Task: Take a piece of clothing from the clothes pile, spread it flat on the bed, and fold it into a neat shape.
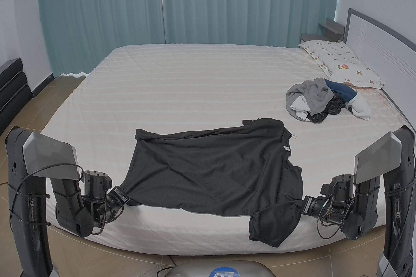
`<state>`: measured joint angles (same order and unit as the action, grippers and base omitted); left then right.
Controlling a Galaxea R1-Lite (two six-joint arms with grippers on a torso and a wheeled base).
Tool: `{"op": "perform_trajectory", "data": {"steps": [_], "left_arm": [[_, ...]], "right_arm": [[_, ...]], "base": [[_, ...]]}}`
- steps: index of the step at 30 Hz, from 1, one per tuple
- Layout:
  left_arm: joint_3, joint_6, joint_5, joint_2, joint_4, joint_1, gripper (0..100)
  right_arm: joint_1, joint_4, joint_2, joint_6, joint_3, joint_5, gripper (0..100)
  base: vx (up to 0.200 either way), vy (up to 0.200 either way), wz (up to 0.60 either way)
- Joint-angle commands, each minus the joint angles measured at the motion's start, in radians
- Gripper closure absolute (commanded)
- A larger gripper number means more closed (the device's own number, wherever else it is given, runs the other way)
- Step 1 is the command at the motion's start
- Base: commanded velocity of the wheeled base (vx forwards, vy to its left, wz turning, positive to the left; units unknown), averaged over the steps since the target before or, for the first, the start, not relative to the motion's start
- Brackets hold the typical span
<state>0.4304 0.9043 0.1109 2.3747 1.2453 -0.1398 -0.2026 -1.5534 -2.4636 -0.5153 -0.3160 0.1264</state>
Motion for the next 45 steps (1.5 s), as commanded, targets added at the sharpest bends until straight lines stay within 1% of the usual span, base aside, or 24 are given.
{"op": "perform_trajectory", "data": {"steps": [1, 2, 3, 4, 7, 9, 11, 12, 14, 17, 19, 21, 25, 27, 36, 39, 40, 43, 45], "left_arm": [[-0.010, 0.001, -0.002, -0.011, 0.000, 0.000, 100], [-0.022, -0.002, -0.002, -0.017, 0.000, 0.000, 100], [-0.022, -0.002, -0.002, -0.017, 0.000, 0.000, 100], [-0.035, -0.007, -0.002, -0.023, 0.000, 0.000, 100], [-0.058, -0.024, 0.000, -0.045, 0.000, 0.000, 100], [-0.090, -0.059, 0.000, -0.065, 0.000, -0.001, 100], [-0.093, -0.062, 0.000, -0.065, 0.000, -0.001, 100], [-0.131, -0.117, 0.000, -0.077, 0.002, -0.001, 100], [-0.147, -0.143, 0.001, -0.083, 0.002, -0.001, 100], [-0.168, -0.171, 0.006, -0.084, 0.000, -0.001, 100], [-0.191, -0.209, 0.009, -0.083, 0.000, -0.001, 100], [-0.214, -0.251, 0.009, -0.083, 0.002, -0.001, 100], [-0.217, -0.263, 0.016, -0.083, 0.002, 0.000, 100], [-0.216, -0.265, 0.030, -0.074, 0.002, -0.001, 100], [-0.206, -0.254, 0.026, -0.069, 0.002, -0.007, 100], [-0.205, -0.251, 0.024, -0.065, 0.002, -0.009, 100], [-0.205, -0.246, 0.023, -0.063, 0.002, -0.011, 0], [-0.203, -0.231, 0.020, -0.065, 0.003, -0.015, 0], [-0.214, -0.226, 0.001, -0.072, 0.006, -0.018, 0]], "right_arm": [[0.029, -0.007, 0.002, 0.003, 0.012, -0.001, 100], [0.048, -0.007, 0.009, 0.005, 0.029, -0.001, 100], [0.048, -0.007, 0.009, 0.005, 0.029, -0.001, 100], [0.071, -0.007, 0.028, 0.008, 0.052, 0.009, 100], [0.103, -0.007, 0.060, 0.024, 0.087, 0.024, 100], [0.130, -0.007, 0.084, 0.041, 0.110, 0.056, 100], [0.132, -0.007, 0.086, 0.043, 0.110, 0.058, 100], [0.153, -0.007, 0.109, 0.054, 0.133, 0.075, 100], [0.166, -0.007, 0.117, 0.072, 0.150, 0.076, 100], [0.186, -0.007, 0.118, 0.136, 0.187, 0.076, 100], [0.196, -0.007, 0.118, 0.196, 0.224, 0.081, 100], [0.207, -0.008, 0.118, 0.235, 0.241, 0.081, 100], [0.206, -0.008, 0.134, 0.250, 0.252, 0.081, 100], [0.190, -0.008, 0.137, 0.250, 0.252, 0.081, 100], [0.155, -0.007, 0.071, 0.250, 0.199, 0.065, 100], [0.155, -0.007, 0.061, 0.250, 0.192, 0.064, 100], [0.155, -0.008, 0.061, 0.248, 0.189, 0.064, 0], [0.153, -0.008, 0.072, 0.239, 0.186, 0.070, 0], [0.155, -0.008, 0.095, 0.228, 0.186, 0.073, 0]], "base": [[0.000, 0.000, 0.00], [0.000, 0.000, 0.00], [0.000, 0.000, 0.00], [0.000, 0.000, 0.00], [0.000, 0.000, 0.00], [0.000, 0.000, 0.00], [0.000, 0.000, 0.00], [0.000, 0.000, 0.00], [0.000, 0.000, 0.00], [0.000, 0.000, 0.00], [0.000, 0.000, 0.00], [0.000, 0.000, 0.00], [0.000, 0.000, 0.00], [0.000, 0.000, 0.00], [0.000, 0.000, 0.00], [0.000, 0.000, 0.00], [0.000, 0.000, 0.00], [0.000, 0.000, 0.00], [0.000, 0.000, 0.00]]}}
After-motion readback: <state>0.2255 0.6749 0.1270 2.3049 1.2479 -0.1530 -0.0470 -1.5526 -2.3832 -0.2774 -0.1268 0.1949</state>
